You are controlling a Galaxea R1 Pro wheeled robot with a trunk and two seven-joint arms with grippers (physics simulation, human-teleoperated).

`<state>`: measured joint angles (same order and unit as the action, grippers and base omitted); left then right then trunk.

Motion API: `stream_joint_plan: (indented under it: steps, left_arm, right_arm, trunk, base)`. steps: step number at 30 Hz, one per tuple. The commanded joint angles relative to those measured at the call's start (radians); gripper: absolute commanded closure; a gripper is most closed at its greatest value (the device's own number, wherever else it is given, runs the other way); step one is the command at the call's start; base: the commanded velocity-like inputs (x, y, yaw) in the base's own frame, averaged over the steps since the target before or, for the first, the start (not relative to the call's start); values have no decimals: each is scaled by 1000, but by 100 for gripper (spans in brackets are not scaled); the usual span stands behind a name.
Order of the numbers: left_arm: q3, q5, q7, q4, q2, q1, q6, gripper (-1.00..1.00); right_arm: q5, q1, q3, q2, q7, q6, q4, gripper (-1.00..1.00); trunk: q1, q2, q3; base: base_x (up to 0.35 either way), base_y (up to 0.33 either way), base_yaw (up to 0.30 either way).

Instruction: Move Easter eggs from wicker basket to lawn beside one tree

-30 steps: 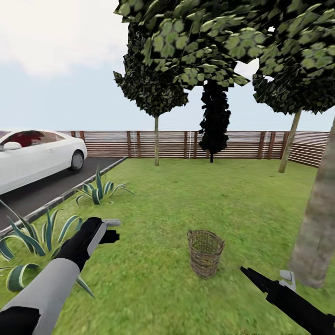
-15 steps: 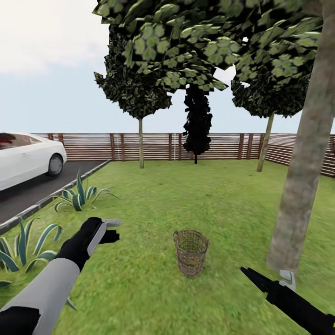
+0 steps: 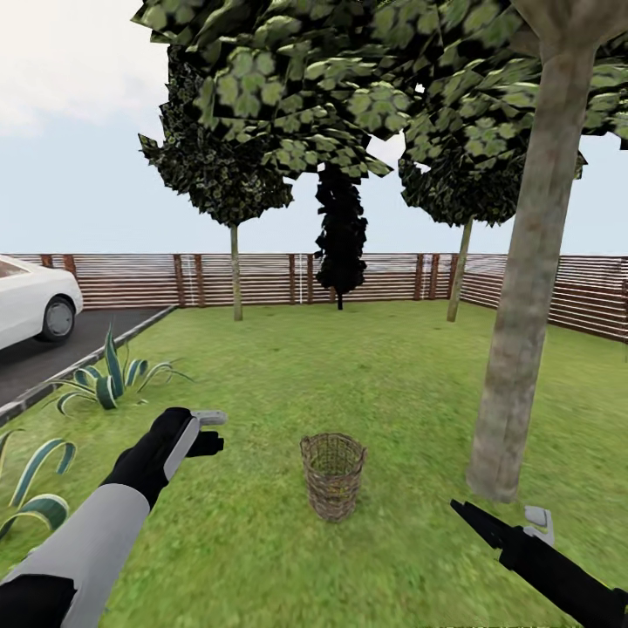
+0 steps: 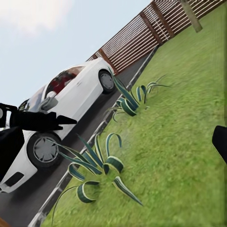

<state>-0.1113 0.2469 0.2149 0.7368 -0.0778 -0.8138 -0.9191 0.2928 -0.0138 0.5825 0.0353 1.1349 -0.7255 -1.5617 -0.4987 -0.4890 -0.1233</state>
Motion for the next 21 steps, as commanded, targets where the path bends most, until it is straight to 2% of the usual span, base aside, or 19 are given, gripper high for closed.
stream_joint_plan:
  steps: [1,14,21]
  left_arm:
    - [-5,11,9,1,-2,0,-3,-100]
    - [-5,11,9,1,-1,-1,-3,-100]
    - [-6,10,9,3,-2,-1,-3,-100]
  right_arm:
    - [4,0,0,0,2,-7,0,-100]
    - [3,-1,2,0,0,-6,0,-100]
    - [3,-2,2,0,0,-6,0,-100]
  trunk:
    - [0,-1,0]
    - [0,-1,-1]
    - [0,-1,-1]
  base:
    - [0,0,-145]
    - [19,0,-26]
    - [213,0,-1]
